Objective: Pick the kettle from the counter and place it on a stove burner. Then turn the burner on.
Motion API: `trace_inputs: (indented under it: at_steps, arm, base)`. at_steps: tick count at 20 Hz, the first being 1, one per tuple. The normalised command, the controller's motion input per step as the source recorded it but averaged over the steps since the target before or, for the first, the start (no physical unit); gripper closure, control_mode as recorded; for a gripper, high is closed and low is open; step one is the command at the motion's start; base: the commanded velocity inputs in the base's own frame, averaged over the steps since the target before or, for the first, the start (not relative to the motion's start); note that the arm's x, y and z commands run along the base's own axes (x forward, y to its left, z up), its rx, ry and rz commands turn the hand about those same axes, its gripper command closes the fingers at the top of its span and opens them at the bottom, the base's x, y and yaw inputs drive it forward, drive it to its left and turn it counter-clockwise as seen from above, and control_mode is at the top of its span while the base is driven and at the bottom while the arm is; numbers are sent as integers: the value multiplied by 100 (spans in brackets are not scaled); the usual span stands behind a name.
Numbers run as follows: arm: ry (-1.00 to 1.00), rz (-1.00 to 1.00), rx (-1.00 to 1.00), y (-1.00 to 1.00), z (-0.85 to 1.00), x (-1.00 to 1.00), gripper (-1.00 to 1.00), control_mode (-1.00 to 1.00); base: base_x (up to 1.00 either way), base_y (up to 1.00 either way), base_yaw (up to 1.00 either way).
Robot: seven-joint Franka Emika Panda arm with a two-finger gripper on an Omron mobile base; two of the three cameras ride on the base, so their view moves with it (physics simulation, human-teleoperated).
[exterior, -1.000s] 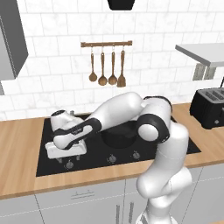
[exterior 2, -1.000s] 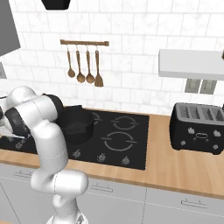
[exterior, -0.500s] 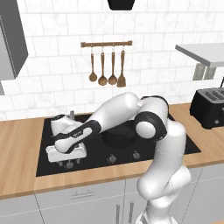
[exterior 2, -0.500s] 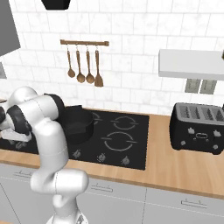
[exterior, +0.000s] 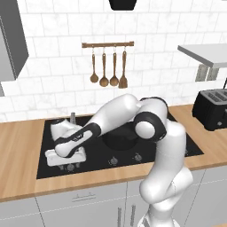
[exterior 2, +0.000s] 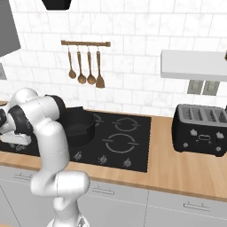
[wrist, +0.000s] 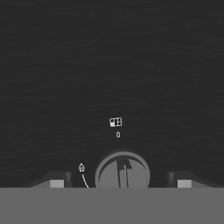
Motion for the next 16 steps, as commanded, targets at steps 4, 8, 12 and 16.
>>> trace_inputs:
  at_steps: [4, 8, 12, 16]
  arm:
    - [0, 0, 0, 0, -10, 0, -100, -100]
    - [0, 0, 0, 0, -3, 0, -100, -100]
    - [0, 0, 0, 0, -3, 0, 100, -100]
    - [0, 0, 0, 0, 0, 0, 100, -100]
  base:
    - [0, 0, 0]
    - [0, 0, 0]
    - [0, 0, 0]
    - [0, 0, 0]
